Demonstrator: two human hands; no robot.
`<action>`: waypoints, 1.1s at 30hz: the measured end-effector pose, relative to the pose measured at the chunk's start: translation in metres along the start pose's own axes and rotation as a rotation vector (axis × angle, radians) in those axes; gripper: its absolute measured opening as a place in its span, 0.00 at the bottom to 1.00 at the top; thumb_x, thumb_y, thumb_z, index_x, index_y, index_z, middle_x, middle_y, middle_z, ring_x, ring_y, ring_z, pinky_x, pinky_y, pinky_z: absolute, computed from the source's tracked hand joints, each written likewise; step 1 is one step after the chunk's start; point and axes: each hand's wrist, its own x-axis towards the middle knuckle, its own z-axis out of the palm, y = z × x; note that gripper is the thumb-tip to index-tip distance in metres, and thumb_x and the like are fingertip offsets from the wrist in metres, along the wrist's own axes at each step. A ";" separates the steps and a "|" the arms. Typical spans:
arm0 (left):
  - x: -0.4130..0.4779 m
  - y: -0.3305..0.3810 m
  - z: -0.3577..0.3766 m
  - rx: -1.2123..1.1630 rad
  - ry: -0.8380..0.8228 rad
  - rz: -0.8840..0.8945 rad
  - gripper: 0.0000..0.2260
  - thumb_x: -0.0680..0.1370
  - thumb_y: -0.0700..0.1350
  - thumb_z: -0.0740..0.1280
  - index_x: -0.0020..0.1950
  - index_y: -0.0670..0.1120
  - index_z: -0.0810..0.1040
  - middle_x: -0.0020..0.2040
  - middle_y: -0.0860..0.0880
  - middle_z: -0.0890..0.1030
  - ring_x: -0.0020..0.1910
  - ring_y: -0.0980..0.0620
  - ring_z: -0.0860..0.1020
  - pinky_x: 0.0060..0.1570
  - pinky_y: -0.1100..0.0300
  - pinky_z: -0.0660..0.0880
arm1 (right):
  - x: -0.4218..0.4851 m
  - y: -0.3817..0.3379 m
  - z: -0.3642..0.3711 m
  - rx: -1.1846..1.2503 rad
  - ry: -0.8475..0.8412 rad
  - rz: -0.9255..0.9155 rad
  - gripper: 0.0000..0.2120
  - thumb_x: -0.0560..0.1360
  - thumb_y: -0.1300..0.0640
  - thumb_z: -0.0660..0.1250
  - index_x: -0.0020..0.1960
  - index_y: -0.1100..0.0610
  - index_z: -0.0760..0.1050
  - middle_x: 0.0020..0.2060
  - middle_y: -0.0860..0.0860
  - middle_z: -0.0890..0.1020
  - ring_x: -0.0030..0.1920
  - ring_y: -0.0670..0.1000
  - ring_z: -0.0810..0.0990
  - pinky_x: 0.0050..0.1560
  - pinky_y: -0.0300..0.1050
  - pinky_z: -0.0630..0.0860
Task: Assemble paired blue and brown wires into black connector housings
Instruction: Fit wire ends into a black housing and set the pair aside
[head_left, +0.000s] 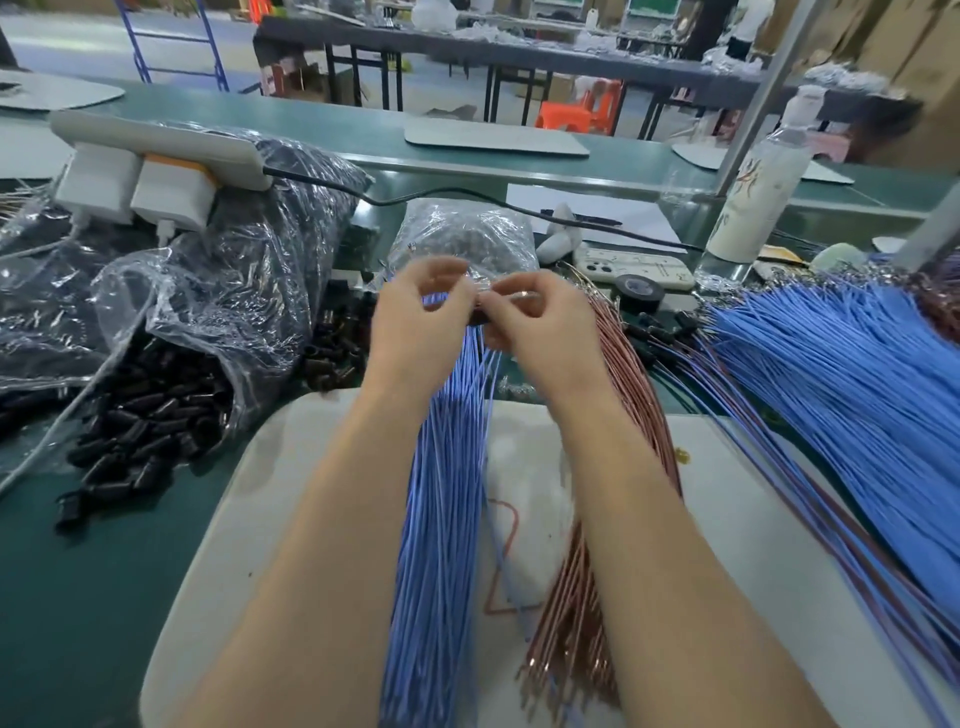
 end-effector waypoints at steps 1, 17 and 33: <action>-0.002 -0.002 0.002 0.023 -0.117 -0.026 0.07 0.77 0.41 0.66 0.46 0.55 0.77 0.45 0.54 0.81 0.44 0.60 0.80 0.42 0.68 0.75 | -0.001 0.000 -0.009 0.036 0.024 0.000 0.05 0.74 0.62 0.71 0.41 0.57 0.75 0.36 0.55 0.82 0.32 0.48 0.81 0.35 0.39 0.79; -0.010 -0.018 0.006 -0.330 -0.220 -0.346 0.06 0.75 0.33 0.68 0.44 0.42 0.75 0.42 0.43 0.80 0.38 0.50 0.83 0.41 0.65 0.79 | -0.016 0.016 -0.027 0.002 -0.075 0.102 0.05 0.76 0.64 0.67 0.45 0.55 0.79 0.36 0.51 0.81 0.32 0.42 0.79 0.34 0.33 0.76; 0.000 -0.029 -0.016 0.252 0.360 -0.008 0.05 0.77 0.39 0.64 0.46 0.50 0.74 0.40 0.54 0.78 0.41 0.56 0.78 0.49 0.57 0.76 | -0.015 0.017 -0.028 0.317 -0.075 0.264 0.04 0.78 0.67 0.62 0.48 0.59 0.73 0.42 0.58 0.82 0.38 0.50 0.84 0.41 0.41 0.81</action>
